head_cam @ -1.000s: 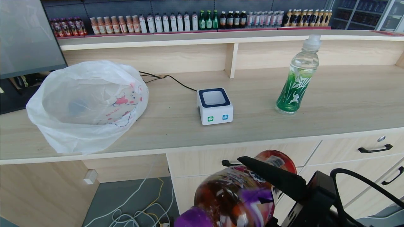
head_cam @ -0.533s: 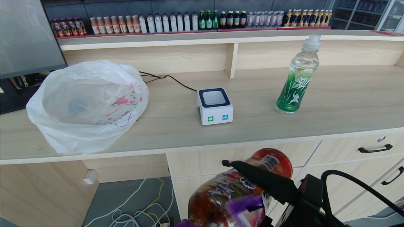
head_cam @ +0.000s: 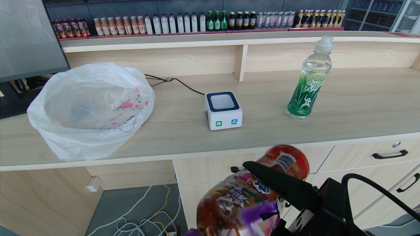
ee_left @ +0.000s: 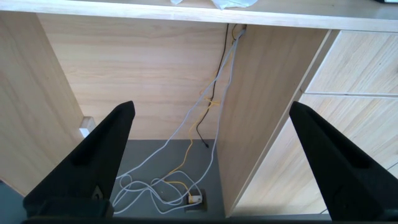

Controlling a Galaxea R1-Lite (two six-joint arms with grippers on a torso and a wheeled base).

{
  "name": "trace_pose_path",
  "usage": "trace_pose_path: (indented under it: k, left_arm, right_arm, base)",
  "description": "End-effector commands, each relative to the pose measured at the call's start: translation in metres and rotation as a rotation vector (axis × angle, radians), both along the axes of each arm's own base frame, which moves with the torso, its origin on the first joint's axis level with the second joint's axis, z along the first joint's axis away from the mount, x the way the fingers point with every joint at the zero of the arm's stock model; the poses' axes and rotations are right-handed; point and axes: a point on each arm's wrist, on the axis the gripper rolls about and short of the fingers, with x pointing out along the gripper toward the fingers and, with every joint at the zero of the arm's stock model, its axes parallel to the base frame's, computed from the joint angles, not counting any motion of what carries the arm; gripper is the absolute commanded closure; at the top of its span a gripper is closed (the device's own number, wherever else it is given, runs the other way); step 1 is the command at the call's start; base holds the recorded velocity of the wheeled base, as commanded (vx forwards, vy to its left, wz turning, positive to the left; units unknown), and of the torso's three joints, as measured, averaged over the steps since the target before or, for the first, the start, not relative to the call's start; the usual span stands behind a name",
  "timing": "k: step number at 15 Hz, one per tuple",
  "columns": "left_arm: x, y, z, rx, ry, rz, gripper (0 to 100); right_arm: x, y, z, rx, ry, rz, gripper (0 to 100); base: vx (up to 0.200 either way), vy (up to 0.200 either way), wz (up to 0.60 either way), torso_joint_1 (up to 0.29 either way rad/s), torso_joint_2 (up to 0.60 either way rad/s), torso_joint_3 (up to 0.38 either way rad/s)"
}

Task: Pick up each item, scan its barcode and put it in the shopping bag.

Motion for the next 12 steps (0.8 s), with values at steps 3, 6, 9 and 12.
trace_pose_path:
  k: [3, 6, 9, 12]
  left_arm:
    - [0.0000, 0.0000, 0.0000, -0.001, 0.000, 0.000, 0]
    - [0.0000, 0.0000, 0.0000, -0.001, 0.000, 0.000, 0]
    - [0.0000, 0.0000, 0.0000, -0.001, 0.000, 0.000, 0]
    - [0.0000, 0.0000, 0.0000, -0.001, 0.000, 0.000, 0]
  right_arm:
    - [0.0001, 0.0005, -0.0004, -0.010, -0.010, -0.001, 100]
    - [0.0001, 0.0005, -0.0004, -0.010, -0.010, -0.001, 100]
    - [0.0000, 0.0004, -0.0007, -0.011, -0.009, -0.001, 100]
    - [0.0000, 0.0003, -0.0007, -0.008, -0.006, -0.002, 100]
  base:
    - [0.000, 0.000, 0.00, 0.000, 0.00, 0.000]
    - [0.000, 0.000, 0.00, 0.000, 0.00, 0.000]
    - [0.000, 0.000, 0.00, 0.000, 0.00, 0.000]
    - [0.000, 0.000, 0.00, 0.000, 0.00, 0.000]
